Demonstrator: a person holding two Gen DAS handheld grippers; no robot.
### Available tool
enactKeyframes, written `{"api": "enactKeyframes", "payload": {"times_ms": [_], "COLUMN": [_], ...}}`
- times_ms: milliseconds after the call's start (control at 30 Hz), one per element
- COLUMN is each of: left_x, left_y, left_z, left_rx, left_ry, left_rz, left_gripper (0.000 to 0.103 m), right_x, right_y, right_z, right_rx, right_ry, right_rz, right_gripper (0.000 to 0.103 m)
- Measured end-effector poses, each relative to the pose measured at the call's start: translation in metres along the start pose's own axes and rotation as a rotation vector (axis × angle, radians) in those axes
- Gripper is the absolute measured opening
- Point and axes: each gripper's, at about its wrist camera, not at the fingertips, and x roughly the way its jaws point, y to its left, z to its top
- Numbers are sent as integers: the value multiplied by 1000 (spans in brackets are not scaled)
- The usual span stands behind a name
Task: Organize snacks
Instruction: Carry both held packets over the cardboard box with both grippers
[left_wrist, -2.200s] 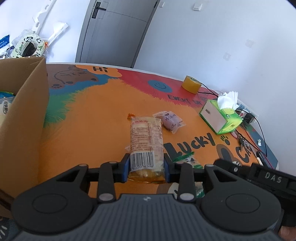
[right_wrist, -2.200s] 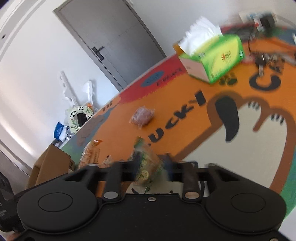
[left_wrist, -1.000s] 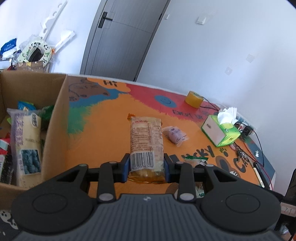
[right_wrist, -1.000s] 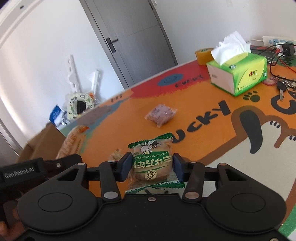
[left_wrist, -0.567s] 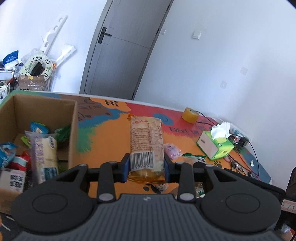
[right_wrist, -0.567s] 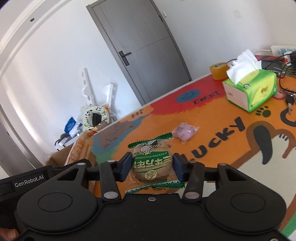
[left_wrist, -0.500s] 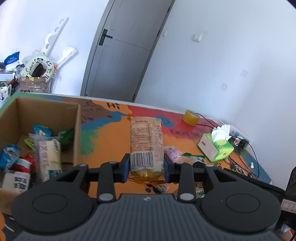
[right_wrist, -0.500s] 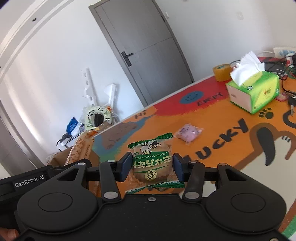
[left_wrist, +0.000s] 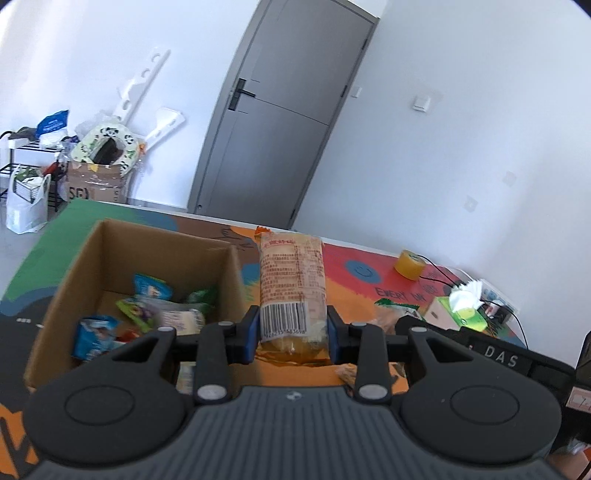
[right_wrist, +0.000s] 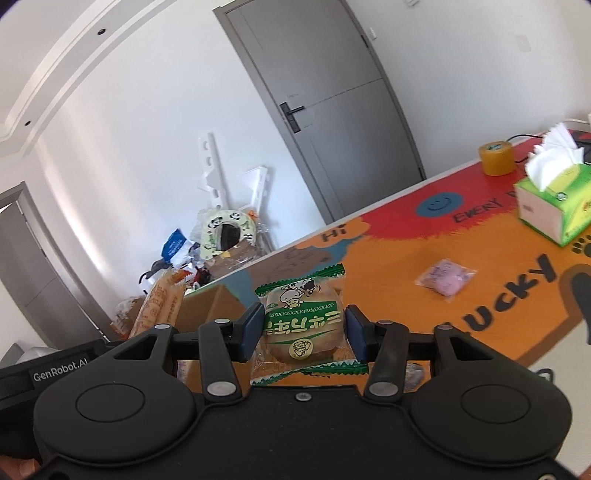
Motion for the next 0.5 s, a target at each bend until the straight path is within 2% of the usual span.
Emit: {"api": "enactKeyframes", "payload": {"times_ms": [500], "left_x": [-17], "left_y": [63], "left_z": [19], "left_rx": [-54], "left_ry": [-25], "left_rz": [71], "left_gripper": [34], "right_x": [28], "right_y": [46], "right_z": [2], "right_rx": [-48], "right_ry": [29], "right_rz": [76], "right_gripper": [48]}}
